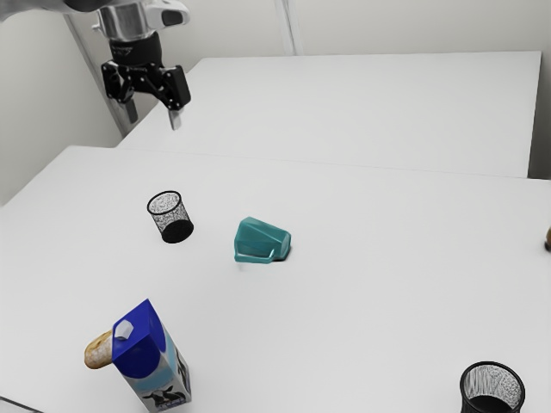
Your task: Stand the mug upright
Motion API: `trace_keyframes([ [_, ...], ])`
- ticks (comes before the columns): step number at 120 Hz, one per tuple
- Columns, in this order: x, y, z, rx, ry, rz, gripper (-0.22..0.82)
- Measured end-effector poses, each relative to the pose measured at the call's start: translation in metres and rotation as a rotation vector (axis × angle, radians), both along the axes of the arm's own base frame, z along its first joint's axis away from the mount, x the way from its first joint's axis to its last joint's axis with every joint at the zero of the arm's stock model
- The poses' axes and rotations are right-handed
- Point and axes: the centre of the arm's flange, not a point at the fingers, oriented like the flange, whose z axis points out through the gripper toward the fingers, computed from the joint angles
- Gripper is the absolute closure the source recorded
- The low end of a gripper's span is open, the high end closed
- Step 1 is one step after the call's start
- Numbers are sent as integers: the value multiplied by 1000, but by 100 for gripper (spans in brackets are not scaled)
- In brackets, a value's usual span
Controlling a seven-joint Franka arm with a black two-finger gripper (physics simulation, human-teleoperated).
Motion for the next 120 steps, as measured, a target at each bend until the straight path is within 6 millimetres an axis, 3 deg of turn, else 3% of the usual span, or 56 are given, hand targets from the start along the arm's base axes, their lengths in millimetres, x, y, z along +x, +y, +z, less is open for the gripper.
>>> trace_keyframes([
  [14,10,12,-2,-21,-63,34,0],
  [23,18,17,-22,-43,-57,54,0],
  [40,37,46,-116,-174,-7,141,0],
  [54,48,47,-208,-413,5,228,0],
  [78,53,61,-296,-732,-53,398,0],
  [85,57,63,-311,-771,-76,412,0],
  [120,69,94,-349,-848,-185,425,0],
])
